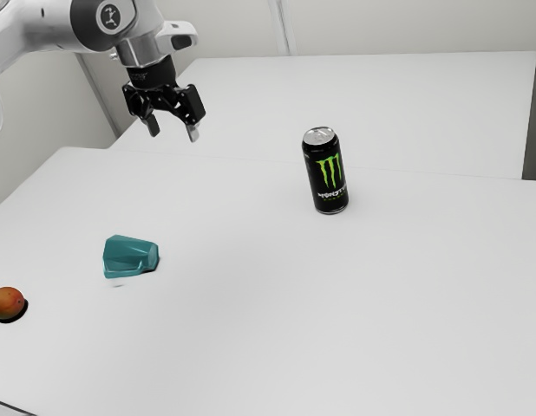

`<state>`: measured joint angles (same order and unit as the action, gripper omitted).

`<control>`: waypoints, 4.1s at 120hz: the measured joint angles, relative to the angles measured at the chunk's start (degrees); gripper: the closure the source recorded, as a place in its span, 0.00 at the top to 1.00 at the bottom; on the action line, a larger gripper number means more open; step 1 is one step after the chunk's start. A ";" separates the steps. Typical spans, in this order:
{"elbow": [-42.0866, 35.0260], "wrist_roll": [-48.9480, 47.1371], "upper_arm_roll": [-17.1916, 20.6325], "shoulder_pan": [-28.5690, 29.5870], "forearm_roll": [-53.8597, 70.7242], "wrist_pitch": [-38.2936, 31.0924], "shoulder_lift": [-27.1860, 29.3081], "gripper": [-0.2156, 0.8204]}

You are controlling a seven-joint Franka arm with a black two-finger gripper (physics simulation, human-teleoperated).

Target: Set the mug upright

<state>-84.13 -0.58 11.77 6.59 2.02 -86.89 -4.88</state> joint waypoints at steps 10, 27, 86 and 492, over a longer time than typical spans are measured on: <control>0.00 -0.02 0.07 -0.02 0.24 0.03 0.20 0.79; -0.31 -0.07 -0.13 0.02 0.24 0.20 0.55 0.79; -12.26 0.12 -0.02 6.90 -8.28 -1.90 4.94 0.79; -25.85 62.05 10.80 35.19 -28.38 -16.22 -5.69 0.04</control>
<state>-109.99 61.48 22.57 41.77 -26.36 -103.11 -10.57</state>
